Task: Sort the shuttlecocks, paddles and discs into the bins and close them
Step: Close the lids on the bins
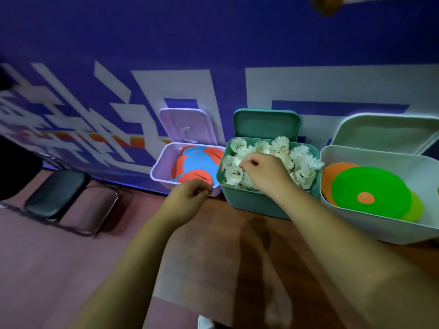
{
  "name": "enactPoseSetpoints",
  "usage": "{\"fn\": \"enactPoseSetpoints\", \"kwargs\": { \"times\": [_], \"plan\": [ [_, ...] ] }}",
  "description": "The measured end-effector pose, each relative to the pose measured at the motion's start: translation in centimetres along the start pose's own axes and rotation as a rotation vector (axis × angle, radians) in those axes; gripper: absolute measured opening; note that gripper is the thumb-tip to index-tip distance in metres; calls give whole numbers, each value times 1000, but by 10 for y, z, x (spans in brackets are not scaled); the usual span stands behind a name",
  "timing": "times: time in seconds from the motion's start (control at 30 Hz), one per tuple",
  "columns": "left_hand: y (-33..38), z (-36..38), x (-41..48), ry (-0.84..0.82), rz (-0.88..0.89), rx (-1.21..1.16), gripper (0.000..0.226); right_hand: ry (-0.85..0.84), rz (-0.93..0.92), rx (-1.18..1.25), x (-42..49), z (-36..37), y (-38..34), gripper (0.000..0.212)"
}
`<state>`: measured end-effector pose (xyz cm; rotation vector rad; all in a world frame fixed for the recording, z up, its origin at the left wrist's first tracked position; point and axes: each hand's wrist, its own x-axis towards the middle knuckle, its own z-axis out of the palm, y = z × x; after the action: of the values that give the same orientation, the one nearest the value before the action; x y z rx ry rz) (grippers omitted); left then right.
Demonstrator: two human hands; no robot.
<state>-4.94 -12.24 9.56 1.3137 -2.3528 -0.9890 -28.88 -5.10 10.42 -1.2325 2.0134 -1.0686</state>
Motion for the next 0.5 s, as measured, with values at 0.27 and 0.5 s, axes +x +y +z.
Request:
{"fn": "enactPoseSetpoints", "kwargs": {
  "times": [0.27, 0.5],
  "plan": [
    [-25, -57, 0, 43, -129, -174, 21, -62, 39, 118, 23, 43, -52, 20],
    [-116, -84, 32, 1, -180, -344, 24, -60, 135, 152, 74, 114, -89, 29]
  ]
}}
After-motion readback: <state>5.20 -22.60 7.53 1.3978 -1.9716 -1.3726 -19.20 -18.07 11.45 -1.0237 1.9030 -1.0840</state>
